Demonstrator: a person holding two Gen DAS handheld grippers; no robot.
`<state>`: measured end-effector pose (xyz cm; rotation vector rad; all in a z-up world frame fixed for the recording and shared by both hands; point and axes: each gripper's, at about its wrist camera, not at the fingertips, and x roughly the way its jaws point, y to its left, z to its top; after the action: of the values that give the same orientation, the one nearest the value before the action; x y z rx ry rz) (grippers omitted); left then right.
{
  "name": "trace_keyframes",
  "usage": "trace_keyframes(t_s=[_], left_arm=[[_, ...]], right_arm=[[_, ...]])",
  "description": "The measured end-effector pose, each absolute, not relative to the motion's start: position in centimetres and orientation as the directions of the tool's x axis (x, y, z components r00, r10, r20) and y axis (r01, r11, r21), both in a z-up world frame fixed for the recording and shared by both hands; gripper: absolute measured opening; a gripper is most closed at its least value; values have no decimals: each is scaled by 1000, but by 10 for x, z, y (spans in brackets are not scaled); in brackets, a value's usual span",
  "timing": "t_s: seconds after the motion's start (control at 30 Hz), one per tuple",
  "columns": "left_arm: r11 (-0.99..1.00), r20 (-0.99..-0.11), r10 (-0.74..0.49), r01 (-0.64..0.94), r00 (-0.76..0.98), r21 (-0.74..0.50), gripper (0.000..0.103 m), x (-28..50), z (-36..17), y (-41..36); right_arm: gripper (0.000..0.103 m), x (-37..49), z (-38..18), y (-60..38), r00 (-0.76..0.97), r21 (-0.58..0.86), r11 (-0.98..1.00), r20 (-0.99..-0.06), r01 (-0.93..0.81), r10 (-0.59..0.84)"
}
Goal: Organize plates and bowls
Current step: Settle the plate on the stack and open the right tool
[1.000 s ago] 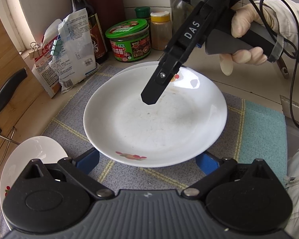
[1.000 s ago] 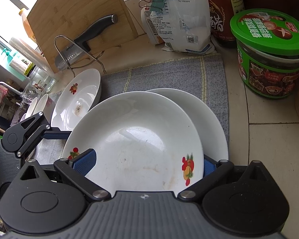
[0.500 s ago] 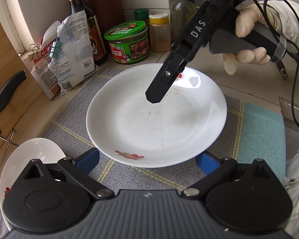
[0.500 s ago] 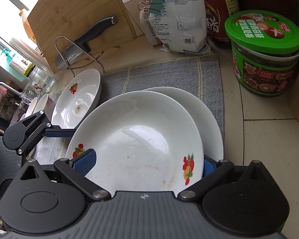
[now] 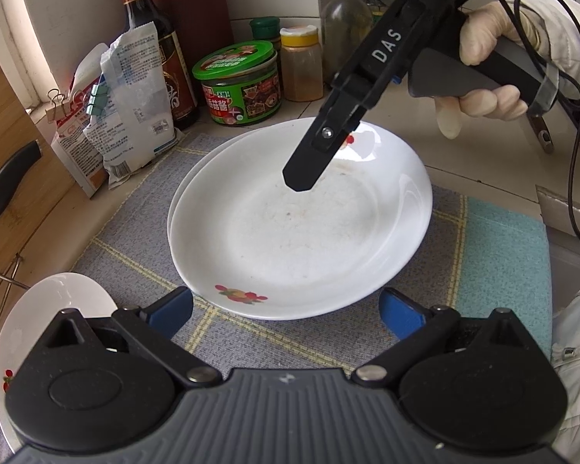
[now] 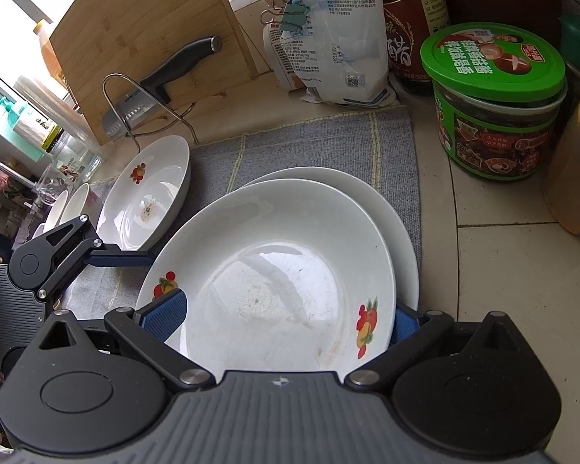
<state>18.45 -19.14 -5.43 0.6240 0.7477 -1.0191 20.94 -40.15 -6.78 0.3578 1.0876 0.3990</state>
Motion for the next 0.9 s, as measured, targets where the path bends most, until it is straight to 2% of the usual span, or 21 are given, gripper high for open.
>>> trace_keyframes(t_s=[0.9], left_arm=[[507, -767, -550, 862, 331, 9, 102, 187, -55, -187]], right_arm=[[103, 200, -54, -392, 429, 370, 918, -813, -140, 393]])
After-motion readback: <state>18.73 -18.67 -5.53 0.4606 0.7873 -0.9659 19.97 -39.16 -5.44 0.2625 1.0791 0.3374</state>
